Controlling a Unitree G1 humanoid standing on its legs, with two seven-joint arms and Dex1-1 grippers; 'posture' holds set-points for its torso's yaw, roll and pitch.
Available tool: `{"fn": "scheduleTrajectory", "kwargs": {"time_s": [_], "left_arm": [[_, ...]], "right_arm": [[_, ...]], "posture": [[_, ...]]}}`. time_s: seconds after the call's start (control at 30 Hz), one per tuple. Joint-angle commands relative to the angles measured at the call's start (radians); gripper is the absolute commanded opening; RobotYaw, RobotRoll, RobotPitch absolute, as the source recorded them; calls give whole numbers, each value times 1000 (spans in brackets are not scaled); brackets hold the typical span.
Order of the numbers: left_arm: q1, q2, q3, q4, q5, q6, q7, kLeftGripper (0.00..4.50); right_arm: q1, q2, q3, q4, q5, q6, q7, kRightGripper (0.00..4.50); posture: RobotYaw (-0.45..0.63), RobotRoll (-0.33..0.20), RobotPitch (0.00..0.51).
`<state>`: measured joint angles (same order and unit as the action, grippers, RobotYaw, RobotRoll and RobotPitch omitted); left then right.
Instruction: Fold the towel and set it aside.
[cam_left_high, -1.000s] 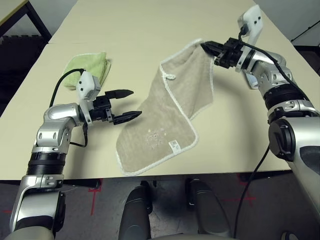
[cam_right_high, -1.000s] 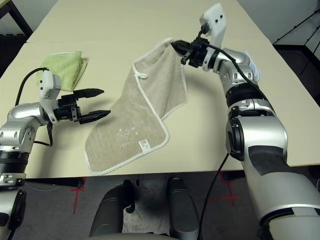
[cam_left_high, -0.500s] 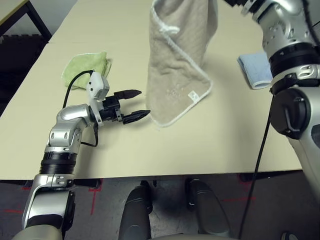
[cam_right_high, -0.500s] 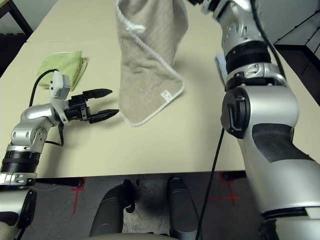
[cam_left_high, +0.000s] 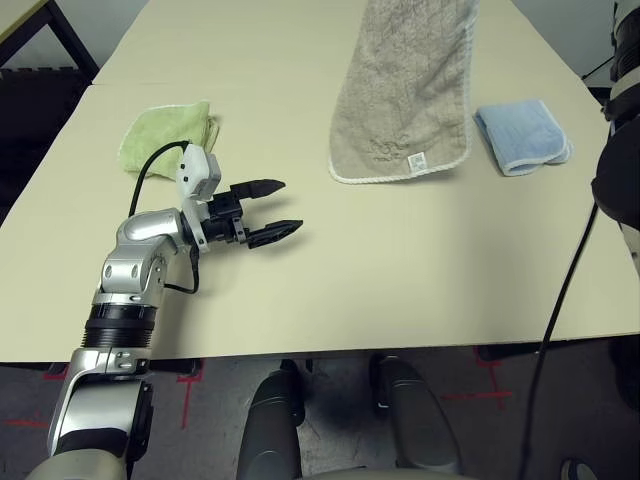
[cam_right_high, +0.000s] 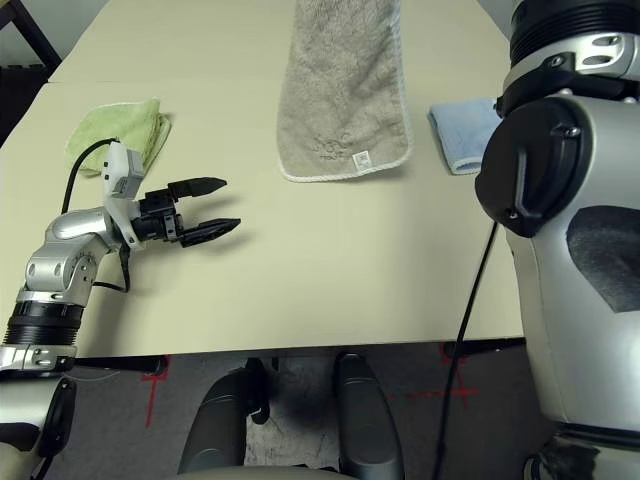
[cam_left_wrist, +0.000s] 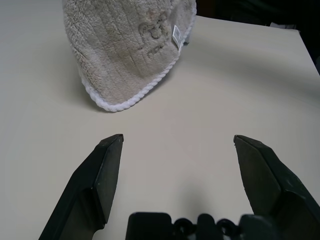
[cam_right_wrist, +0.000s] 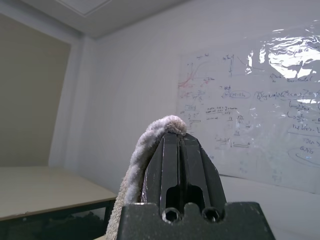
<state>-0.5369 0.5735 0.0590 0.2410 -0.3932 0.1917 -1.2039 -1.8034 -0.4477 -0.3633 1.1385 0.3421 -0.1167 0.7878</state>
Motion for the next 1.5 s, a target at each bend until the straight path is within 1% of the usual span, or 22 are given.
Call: {"fn": "scheduleTrajectory", "kwargs": {"time_s": [0.03,0.1,0.2,0.33,0.43,0.53,0.57,0.63,0.8,0.9,1.03,1.13,1.3,1.4,1.5], "left_arm": [[4,-6,-14,-12,-6,3,-4,4500],[0,-19,-15,-12,-2,6,14,4500],[-28,-76,-23,2,26,-5,103,4500],[-45,-134,-42,-25,15,26,151,4500],[-45,-147,-51,-40,6,37,156,4500],[-42,-150,-55,-58,-5,59,160,4500],[-41,-151,-54,-64,-9,67,162,4500],[-37,-158,-50,-93,-29,106,176,4500],[-48,-234,-33,-181,-111,258,282,4500],[-55,-264,-39,-215,-145,326,314,4500],[-57,-264,-55,-219,-146,355,313,4500],[-60,-252,-64,-218,-140,368,302,4500],[-27,-187,-101,-236,-122,399,268,4500],[-15,-163,-110,-240,-117,413,273,4500],[-18,-146,-101,-245,-133,460,283,4500]], "right_arm": [[-13,14,-3,-14,13,-1,-10,28],[-12,30,0,-19,13,14,-20,28],[8,83,10,-41,17,59,-36,28],[55,156,47,-63,-10,116,-114,28],[103,228,65,-98,-7,150,-161,28],[117,276,65,-133,11,174,-175,28],[117,282,64,-139,14,178,-177,28],[113,288,67,-138,13,179,-185,28],[93,285,59,-119,13,161,-205,28],[49,273,40,-87,19,129,-225,28],[-6,271,27,-42,18,92,-235,28],[-20,276,28,-25,15,76,-229,28],[-15,273,29,-9,13,67,-226,28],[-13,270,30,-6,12,63,-225,28],[-11,269,31,-4,10,58,-225,28]], "posture": [[-127,0,158],[-122,0,160],[-111,0,162],[-111,0,163],[-110,0,164],[-110,0,164],[-110,0,164],[-71,0,170],[-61,0,169],[-67,0,169],[-78,0,170],[-72,0,173],[-67,0,177],[-70,0,176],[-70,0,176]]}}
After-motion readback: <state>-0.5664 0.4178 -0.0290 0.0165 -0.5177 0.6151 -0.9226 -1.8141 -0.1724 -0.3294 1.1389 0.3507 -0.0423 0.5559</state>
